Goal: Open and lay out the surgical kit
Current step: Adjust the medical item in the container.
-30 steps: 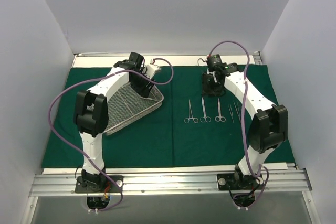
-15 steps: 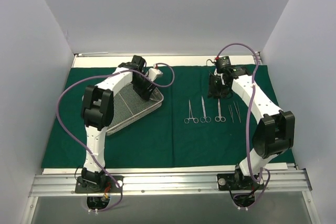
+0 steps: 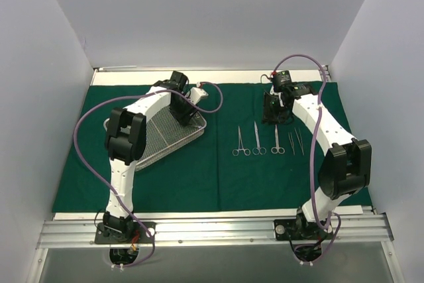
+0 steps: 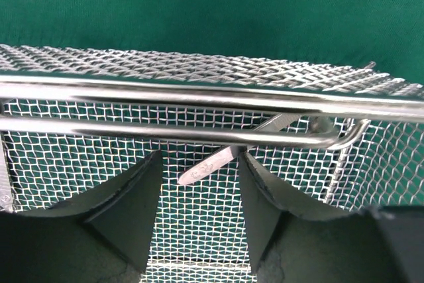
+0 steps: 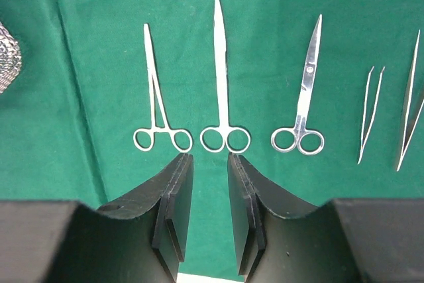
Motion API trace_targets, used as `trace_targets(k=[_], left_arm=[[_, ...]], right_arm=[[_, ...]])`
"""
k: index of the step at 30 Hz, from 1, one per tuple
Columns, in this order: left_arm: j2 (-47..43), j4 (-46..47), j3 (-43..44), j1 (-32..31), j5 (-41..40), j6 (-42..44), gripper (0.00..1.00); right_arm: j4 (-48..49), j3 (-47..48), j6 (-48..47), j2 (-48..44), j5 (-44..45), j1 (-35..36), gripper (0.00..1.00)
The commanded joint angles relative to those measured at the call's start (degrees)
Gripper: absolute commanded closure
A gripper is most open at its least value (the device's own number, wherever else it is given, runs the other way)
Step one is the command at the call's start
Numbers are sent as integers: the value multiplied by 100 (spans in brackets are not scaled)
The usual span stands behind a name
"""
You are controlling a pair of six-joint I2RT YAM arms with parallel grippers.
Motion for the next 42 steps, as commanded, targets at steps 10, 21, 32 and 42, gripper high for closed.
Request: trace_targets(k=[10,21,32,42], left_arm=[[-50,-93,-726,-169,-505,-31,59],[-137,-128,-893,-151,-803,21,98],[-910,144,-1666,340,-1331,-356,98],[-1403,205,-1948,649,-795,-769,98]], right_arm=[[-24,223,-62,5,-67,-27,73],[-33,65,-97,-171,-119,-18,73],[55,100,-80,-13,-321,43,74],[73,126,-53,48,-330,105,74]])
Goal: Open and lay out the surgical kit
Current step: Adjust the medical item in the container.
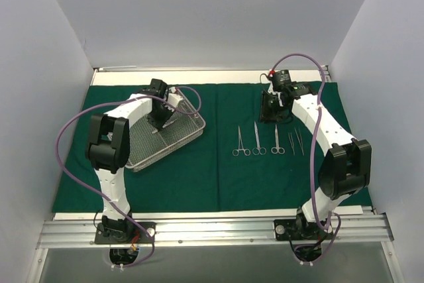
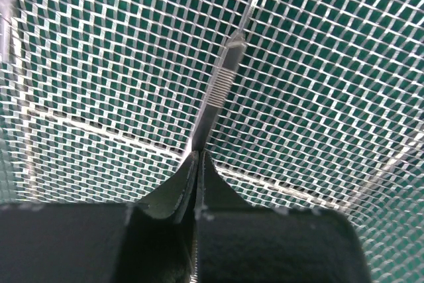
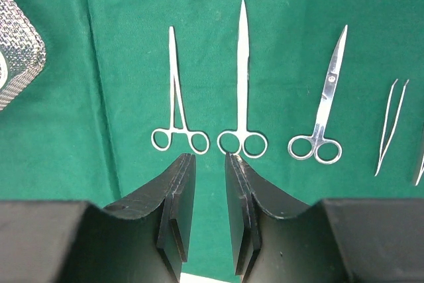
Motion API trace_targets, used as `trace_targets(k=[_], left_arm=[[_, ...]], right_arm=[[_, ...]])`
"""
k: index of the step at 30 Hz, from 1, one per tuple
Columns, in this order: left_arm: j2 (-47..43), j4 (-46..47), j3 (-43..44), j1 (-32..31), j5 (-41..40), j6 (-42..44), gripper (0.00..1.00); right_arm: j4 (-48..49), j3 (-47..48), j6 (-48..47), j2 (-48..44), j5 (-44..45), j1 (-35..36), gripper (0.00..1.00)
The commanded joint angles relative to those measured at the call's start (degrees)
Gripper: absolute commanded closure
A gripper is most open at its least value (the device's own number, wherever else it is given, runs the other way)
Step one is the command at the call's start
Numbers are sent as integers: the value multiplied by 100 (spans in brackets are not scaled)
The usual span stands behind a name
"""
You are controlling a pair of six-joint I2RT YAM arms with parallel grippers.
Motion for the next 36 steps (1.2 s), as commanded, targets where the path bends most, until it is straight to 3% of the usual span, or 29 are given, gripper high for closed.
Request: trace_targets(k=[1,11,12,14,17,36], left_arm=[[-260,-142,-188,13,265,-361,98],[-664,-265,14,74,626,-872,97],[-647,-291,109,74,530,-863,90],[-577,-326,207,74,450,-845,63],[-437,-282,339,74,327,-766,58],[688,25,1630,-5,1029,-705,55]], right_arm=[[-70,85,-32,57,-20,55,74],[-61,50,12,84,-29,90,74],[-52,58,21,101,-37,90,74],[-52,85,30,110,-29,125,74],[-61,50,21,110,-11,125,74],[-52,59,30,312,7,125,75]])
